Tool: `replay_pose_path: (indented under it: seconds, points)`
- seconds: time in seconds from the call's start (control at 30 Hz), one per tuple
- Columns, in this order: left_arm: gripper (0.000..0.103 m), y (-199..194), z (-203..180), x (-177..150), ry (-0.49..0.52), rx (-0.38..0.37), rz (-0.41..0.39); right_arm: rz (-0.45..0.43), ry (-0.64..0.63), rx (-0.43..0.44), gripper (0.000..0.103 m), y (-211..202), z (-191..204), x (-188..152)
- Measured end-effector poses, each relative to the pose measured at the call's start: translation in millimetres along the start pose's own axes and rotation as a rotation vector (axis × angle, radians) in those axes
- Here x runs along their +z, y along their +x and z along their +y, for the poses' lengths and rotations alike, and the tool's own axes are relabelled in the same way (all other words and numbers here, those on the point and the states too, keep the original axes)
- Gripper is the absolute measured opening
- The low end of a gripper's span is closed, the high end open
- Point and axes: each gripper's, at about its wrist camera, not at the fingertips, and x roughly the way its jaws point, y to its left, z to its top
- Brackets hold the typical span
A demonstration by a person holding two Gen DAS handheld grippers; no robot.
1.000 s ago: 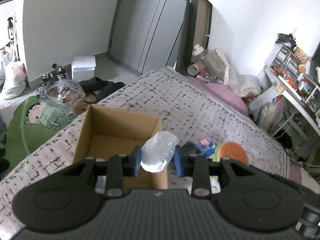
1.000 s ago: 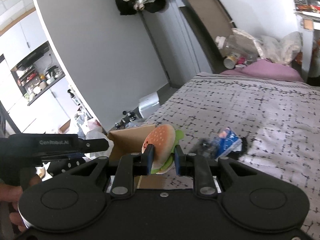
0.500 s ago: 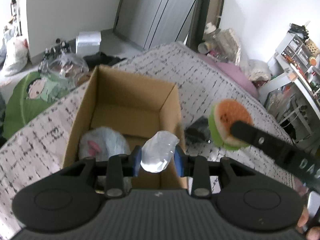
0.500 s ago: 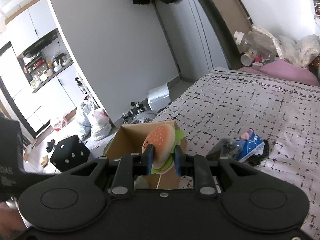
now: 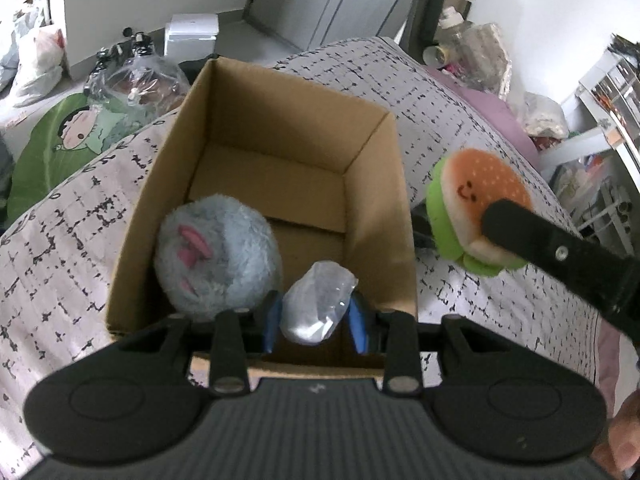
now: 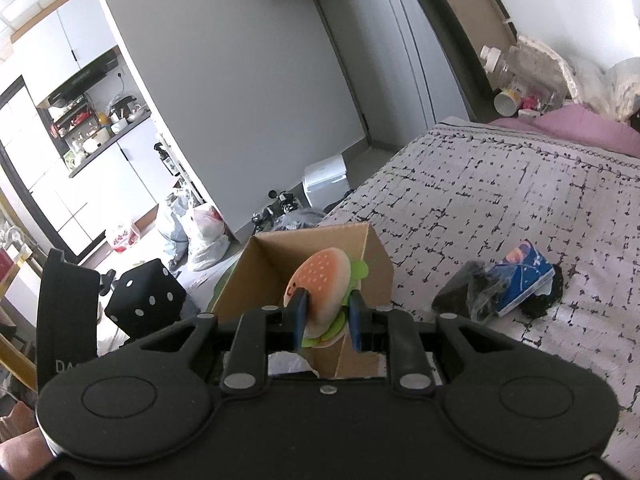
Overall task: Organize soft objects
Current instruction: 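Carry the white bag and burger plush into the box and release both, then withdraw both grippers from the box toward the black bag and blue packet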
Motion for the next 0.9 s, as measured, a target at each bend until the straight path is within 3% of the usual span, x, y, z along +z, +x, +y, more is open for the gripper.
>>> replay_pose_path:
  seconds: [0.17,0.6,0.7,0.9]
  points:
    - [0.047,-10,2,4,-0.015,-0.017,-0.019,0.027,0.054,0.013,0.022,9,-2,0]
    - [0.047,-49,12,7,0.005,0.067,-0.124,0.065,0.125,0.029,0.023,29,1,-4]
    - [0.05,-56,14,8,0.007,0.089,-0.139,0.072,0.126,0.042,0.033,31,0,-5]
    - [0.072,-72,13,10,-0.003,0.145,-0.18,0.035,0.148,0.047,0.053,16,-9,-1]
